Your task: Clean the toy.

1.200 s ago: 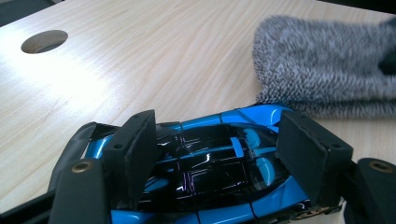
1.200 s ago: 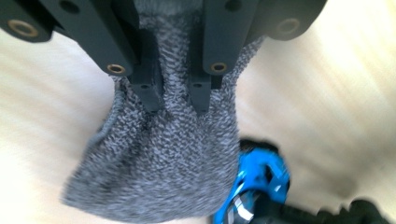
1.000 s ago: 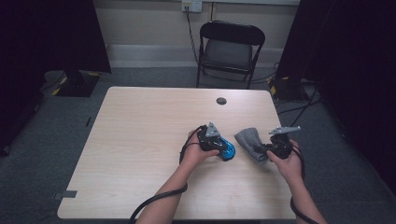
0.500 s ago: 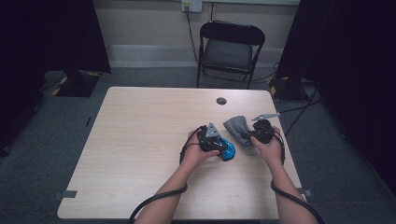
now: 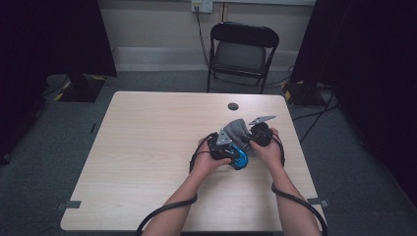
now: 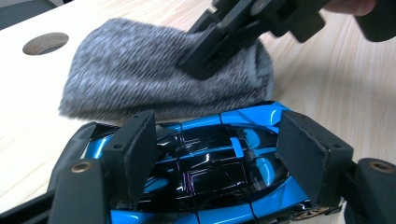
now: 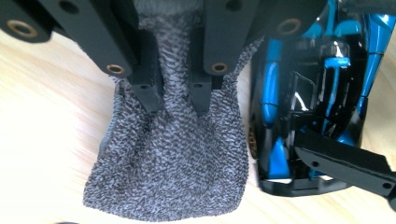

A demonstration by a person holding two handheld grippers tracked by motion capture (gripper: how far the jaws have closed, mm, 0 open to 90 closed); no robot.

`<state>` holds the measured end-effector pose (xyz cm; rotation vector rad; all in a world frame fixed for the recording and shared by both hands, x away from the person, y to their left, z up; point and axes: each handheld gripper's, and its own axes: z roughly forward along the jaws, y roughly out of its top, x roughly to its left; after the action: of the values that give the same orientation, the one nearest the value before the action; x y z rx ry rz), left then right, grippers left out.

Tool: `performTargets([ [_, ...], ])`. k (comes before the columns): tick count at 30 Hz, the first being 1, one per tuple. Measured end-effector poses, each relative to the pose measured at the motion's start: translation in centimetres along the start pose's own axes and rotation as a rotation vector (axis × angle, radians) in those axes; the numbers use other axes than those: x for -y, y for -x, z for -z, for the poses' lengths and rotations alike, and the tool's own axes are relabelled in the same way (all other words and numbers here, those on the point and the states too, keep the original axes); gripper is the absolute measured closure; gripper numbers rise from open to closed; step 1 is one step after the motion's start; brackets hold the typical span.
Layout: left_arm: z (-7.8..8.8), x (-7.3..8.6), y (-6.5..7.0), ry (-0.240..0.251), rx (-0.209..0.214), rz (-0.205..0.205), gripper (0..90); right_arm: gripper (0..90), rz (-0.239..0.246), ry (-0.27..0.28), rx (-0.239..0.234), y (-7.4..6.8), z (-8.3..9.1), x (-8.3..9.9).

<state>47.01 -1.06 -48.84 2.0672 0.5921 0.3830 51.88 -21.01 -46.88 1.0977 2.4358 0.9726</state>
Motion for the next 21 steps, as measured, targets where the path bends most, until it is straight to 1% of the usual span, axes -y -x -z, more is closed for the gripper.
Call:
performTargets([
  [2,0.0,0.0,0.0,0.001,0.000,0.000,28.8,79.1,0.032,-0.011,0.006,-0.4,-0.4,-0.3],
  [4,0.0,0.0,0.0,0.001,0.001,0.000,28.8,79.0,0.050,-0.017,-0.016,-0.7,-0.8,-0.5],
  [5,0.0,0.0,0.0,0.001,0.001,0.001,28.8,78.9,0.069,-0.033,-0.016,-0.9,-1.1,-0.6],
  [7,0.0,0.0,-0.1,0.002,-0.001,0.002,28.8,78.8,0.085,-0.044,-0.021,-1.1,-1.5,-0.6],
  [11,0.0,0.0,-0.1,0.001,0.000,0.004,28.9,78.8,0.068,-0.036,-0.031,-1.0,-1.6,-0.4],
  [15,0.0,0.0,-0.1,0.000,0.001,0.002,28.9,78.8,0.065,-0.028,-0.034,-1.0,-1.6,-0.2],
  [21,0.0,0.0,-0.1,0.002,-0.001,0.002,28.9,78.8,0.063,-0.032,-0.055,-0.7,-1.4,-0.1],
])
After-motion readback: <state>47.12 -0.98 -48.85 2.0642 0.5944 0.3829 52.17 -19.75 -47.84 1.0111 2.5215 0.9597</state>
